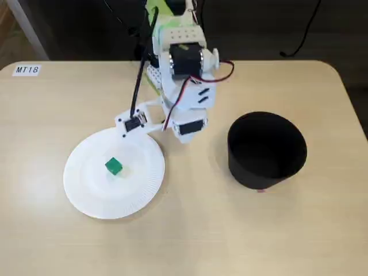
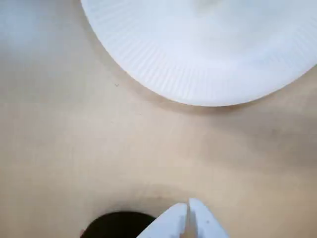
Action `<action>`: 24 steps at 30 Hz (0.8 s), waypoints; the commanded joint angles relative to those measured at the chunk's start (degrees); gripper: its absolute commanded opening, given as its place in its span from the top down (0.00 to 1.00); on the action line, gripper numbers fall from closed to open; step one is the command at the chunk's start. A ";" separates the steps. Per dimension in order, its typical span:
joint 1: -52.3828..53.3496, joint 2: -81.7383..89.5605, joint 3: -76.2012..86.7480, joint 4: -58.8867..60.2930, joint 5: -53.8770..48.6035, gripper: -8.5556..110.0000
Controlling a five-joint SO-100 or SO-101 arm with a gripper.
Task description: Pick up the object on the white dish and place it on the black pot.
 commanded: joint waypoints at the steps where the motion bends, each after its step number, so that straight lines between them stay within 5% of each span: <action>1: 0.88 -0.53 -2.72 1.58 0.97 0.93; 7: 2.37 -2.72 -2.37 3.60 5.01 0.93; 16: 4.13 -0.88 -1.76 3.52 6.33 0.64; 24: 6.50 -0.97 -1.93 1.41 13.89 0.68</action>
